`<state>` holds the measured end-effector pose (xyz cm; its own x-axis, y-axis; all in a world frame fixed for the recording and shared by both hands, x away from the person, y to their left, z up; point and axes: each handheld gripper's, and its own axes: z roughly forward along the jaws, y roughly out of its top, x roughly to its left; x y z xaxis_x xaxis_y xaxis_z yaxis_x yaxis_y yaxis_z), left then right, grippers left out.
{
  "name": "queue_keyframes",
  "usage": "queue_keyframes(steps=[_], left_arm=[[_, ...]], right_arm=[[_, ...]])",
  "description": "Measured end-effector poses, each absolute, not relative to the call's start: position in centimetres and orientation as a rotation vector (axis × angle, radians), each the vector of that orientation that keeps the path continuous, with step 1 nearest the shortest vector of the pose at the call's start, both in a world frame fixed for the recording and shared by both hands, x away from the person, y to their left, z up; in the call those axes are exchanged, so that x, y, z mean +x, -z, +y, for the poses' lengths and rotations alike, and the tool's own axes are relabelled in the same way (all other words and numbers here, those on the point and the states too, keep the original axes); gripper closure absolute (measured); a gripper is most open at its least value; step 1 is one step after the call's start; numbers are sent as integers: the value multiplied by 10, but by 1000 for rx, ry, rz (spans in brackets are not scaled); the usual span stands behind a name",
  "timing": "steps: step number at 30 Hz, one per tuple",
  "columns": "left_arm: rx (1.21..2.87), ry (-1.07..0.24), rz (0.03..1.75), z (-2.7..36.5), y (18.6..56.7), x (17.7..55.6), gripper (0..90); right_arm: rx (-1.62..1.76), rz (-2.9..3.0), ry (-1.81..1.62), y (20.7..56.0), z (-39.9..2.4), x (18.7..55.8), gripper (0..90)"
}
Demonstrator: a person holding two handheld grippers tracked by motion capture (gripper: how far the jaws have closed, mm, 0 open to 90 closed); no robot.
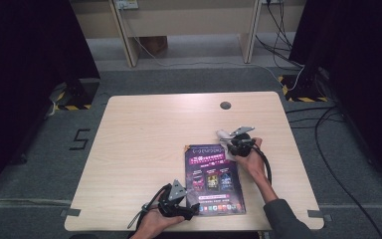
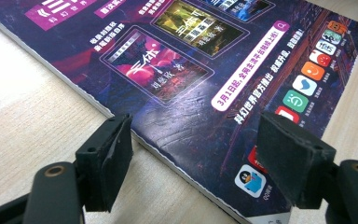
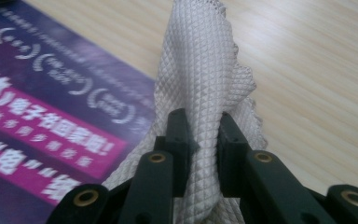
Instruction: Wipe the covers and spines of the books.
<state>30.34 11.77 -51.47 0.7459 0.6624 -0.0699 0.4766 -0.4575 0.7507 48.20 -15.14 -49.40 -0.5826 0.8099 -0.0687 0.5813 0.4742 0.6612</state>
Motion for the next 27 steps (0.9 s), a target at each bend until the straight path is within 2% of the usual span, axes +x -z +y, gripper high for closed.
queue_keyframes(steps=[6, 16, 27], left_arm=[[2146, -299, 849, 118, 514, 304, 263], [2152, -313, 838, 117, 514, 303, 263], [2158, -314, 834, 117, 514, 303, 263]], right_arm=[[1221, 2317, -847, 494, -163, 484, 793], [1099, 2430, -866, 493, -136, 472, 790], [1233, 2305, -847, 495, -164, 482, 790]])
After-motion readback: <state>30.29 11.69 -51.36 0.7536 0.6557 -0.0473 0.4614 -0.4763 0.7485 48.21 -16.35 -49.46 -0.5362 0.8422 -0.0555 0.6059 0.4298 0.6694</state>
